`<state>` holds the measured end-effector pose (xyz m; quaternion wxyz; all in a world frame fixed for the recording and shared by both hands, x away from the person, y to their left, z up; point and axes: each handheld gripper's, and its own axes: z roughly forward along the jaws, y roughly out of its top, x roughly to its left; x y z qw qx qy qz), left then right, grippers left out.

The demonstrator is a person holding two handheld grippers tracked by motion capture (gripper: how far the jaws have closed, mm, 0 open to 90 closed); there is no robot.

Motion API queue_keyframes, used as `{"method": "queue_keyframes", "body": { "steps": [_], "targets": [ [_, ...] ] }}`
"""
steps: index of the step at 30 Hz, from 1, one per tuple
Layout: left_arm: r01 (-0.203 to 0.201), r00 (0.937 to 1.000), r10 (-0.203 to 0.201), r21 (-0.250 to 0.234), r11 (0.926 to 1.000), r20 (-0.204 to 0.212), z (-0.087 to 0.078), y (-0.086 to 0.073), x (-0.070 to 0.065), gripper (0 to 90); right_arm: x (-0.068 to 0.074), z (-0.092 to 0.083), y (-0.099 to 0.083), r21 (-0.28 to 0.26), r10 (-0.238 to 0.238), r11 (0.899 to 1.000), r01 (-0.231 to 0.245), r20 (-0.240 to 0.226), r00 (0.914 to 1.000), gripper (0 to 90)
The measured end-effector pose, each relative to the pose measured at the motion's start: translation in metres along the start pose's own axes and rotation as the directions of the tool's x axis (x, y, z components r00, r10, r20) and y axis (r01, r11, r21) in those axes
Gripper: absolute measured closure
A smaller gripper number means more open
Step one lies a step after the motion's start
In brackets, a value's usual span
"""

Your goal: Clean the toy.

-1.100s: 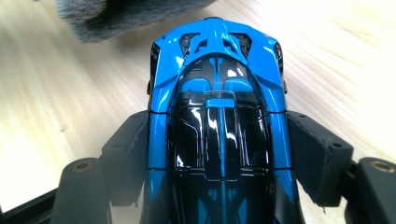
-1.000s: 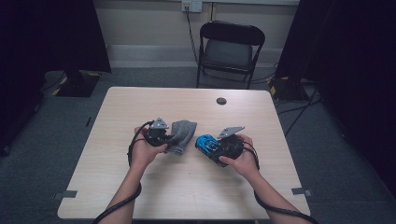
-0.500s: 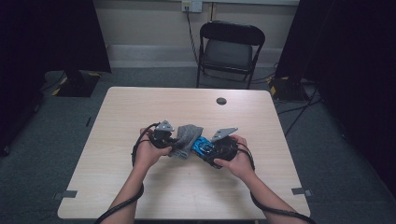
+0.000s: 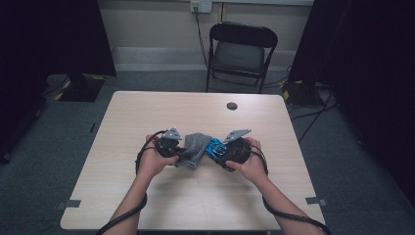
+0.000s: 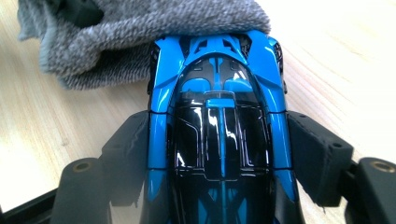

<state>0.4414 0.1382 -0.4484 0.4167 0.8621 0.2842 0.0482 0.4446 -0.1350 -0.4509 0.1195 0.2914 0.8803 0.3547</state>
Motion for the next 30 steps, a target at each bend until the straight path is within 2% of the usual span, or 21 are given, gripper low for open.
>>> {"method": "queue_keyframes", "body": {
  "steps": [4,11,16,24,30],
  "targets": [
    [-0.004,1.0,0.004,-0.001,1.0,0.006,0.0,0.0,-0.001,76.2,-0.003,0.0,0.001,0.0,0.007,1.0,-0.007,0.014,0.9999,28.2],
    [0.008,0.9999,-0.007,-0.01,0.9999,0.012,-0.001,-0.004,-0.002,76.2,-0.012,-0.003,-0.001,-0.007,0.045,0.999,-0.045,0.027,0.9986,28.2],
    [0.011,0.9996,-0.011,-0.014,0.9998,0.026,0.001,-0.008,-0.005,76.2,-0.015,-0.001,-0.001,-0.001,0.048,0.999,-0.048,0.036,0.9982,28.2],
    [0.009,0.9995,-0.009,-0.005,0.9999,0.03,-0.003,-0.015,-0.007,76.2,-0.024,-0.001,-0.002,0.005,0.078,0.997,-0.078,0.063,0.9949,28.2],
    [0.026,0.9992,-0.026,-0.004,0.9996,0.03,-0.007,-0.022,-0.006,76.1,-0.034,-0.003,-0.005,-0.003,0.117,0.993,-0.117,0.081,0.9898,28.2]
  ]
}}
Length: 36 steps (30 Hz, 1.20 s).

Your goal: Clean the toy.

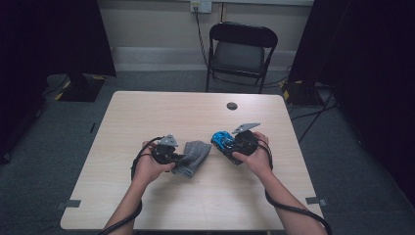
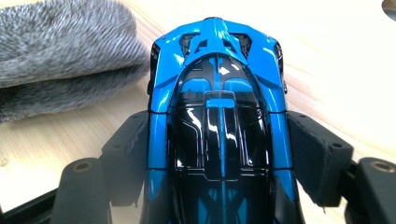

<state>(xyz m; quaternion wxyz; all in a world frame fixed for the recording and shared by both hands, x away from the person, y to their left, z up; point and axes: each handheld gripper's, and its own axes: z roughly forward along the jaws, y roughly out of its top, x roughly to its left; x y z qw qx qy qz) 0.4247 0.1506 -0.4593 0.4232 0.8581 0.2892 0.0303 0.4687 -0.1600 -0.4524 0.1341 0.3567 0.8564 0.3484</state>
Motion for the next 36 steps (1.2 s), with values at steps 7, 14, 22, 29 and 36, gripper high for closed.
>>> {"method": "queue_keyframes", "body": {
  "steps": [7,14,22,29,36],
  "targets": [
    [0.027,0.9978,-0.029,-0.027,0.9993,-0.059,-0.009,-0.002,0.009,76.0,0.0,-0.004,-0.003,-0.004,-0.009,1.0,0.009,-0.017,0.9998,28.2],
    [0.045,0.9936,-0.05,-0.054,0.9975,-0.101,-0.012,0.004,0.016,75.9,0.019,-0.008,-0.005,-0.02,-0.064,0.998,0.063,-0.059,0.9962,28.2],
    [0.035,0.9924,-0.044,-0.083,0.996,-0.115,-0.006,0.017,0.013,75.9,0.036,-0.006,-0.008,-0.024,-0.097,0.995,0.095,-0.096,0.9906,28.2],
    [0.001,0.9953,-0.007,-0.06,0.9982,-0.096,0.003,0.025,0.007,75.8,0.043,-0.003,-0.008,-0.027,-0.111,0.994,0.108,-0.114,0.9873,28.2],
    [-0.004,0.9978,0.001,-0.041,0.9991,-0.067,0.008,0.025,0.005,75.6,0.046,-0.003,-0.004,-0.031,-0.128,0.992,0.126,-0.11,0.9857,28.2]
  ]
}}
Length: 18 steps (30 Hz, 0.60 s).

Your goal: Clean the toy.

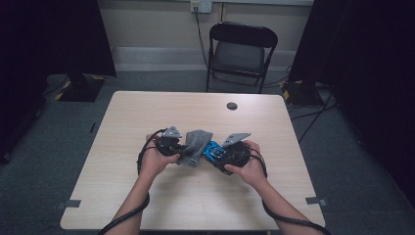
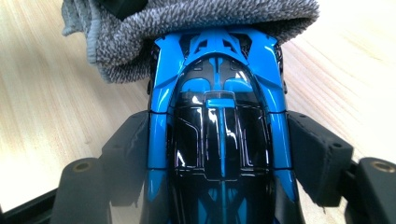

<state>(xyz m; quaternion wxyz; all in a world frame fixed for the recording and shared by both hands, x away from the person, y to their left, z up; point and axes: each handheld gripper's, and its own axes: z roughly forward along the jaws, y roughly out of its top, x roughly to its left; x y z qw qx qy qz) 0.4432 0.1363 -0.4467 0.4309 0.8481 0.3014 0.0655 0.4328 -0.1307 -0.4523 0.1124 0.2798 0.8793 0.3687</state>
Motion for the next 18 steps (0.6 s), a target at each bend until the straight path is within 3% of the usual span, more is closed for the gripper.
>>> {"method": "queue_keyframes", "body": {
  "steps": [7,18],
  "targets": [
    [-0.023,0.9997,0.023,0.013,0.9996,0.007,-0.003,0.0,0.0,75.7,-0.007,-0.001,0.0,-0.009,0.025,1.0,-0.025,0.01,0.9996,28.1],
    [-0.024,0.9997,0.024,0.009,0.9997,0.01,-0.006,-0.003,0.0,75.7,-0.019,-0.004,0.003,-0.013,0.061,0.998,-0.06,0.041,0.9973,28.2]
  ]
}}
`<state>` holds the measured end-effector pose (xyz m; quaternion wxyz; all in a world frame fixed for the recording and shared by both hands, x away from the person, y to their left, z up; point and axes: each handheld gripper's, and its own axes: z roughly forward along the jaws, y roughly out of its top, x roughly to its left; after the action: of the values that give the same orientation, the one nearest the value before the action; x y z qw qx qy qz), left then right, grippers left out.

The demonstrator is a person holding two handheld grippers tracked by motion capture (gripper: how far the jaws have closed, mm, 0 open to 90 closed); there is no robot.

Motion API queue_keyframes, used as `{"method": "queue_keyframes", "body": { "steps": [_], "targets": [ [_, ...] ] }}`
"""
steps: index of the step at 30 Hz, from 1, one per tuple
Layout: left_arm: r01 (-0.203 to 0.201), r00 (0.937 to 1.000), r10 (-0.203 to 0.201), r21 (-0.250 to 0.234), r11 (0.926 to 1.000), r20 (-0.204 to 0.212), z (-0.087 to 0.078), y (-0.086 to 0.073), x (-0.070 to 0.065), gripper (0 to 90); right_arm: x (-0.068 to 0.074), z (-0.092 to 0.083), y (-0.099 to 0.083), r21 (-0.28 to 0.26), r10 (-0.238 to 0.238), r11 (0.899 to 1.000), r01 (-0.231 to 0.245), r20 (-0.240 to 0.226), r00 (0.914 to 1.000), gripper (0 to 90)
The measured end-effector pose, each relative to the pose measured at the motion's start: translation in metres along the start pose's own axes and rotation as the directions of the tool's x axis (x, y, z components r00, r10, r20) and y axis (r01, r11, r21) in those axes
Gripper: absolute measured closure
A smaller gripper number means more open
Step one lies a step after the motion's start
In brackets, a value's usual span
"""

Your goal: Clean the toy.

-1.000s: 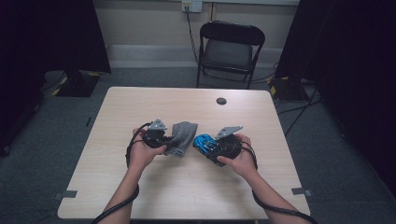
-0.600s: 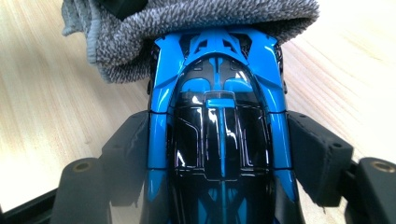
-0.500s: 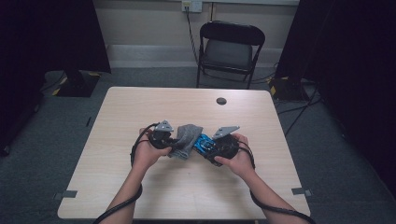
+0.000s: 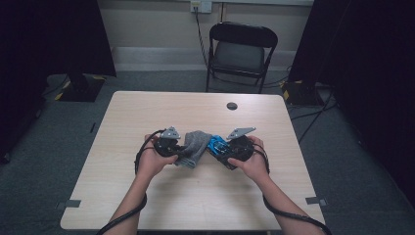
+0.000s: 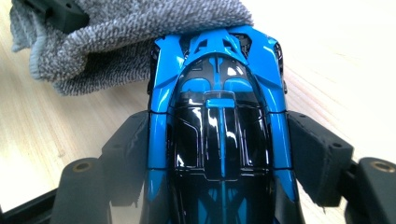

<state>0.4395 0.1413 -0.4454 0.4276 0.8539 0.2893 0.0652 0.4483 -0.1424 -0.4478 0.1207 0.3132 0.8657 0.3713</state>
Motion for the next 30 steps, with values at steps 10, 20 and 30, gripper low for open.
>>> {"method": "queue_keyframes", "body": {
  "steps": [10,20,30],
  "targets": [
    [-0.007,0.9999,0.007,0.011,0.9999,0.011,-0.005,-0.009,-0.001,75.7,-0.015,-0.002,-0.002,0.006,0.044,0.999,-0.044,0.031,0.9986,28.2],
    [0.013,0.9942,-0.013,-0.003,0.9999,-0.107,-0.011,-0.015,0.008,75.4,-0.017,-0.011,-0.001,-0.014,0.049,0.999,-0.049,0.019,0.9986,28.2],
    [-0.025,0.9967,0.024,-0.016,0.9996,-0.078,0.012,-0.002,-0.009,75.1,-0.002,-0.008,0.01,-0.035,0.018,0.999,-0.019,-0.012,0.9998,28.2]
  ]
}}
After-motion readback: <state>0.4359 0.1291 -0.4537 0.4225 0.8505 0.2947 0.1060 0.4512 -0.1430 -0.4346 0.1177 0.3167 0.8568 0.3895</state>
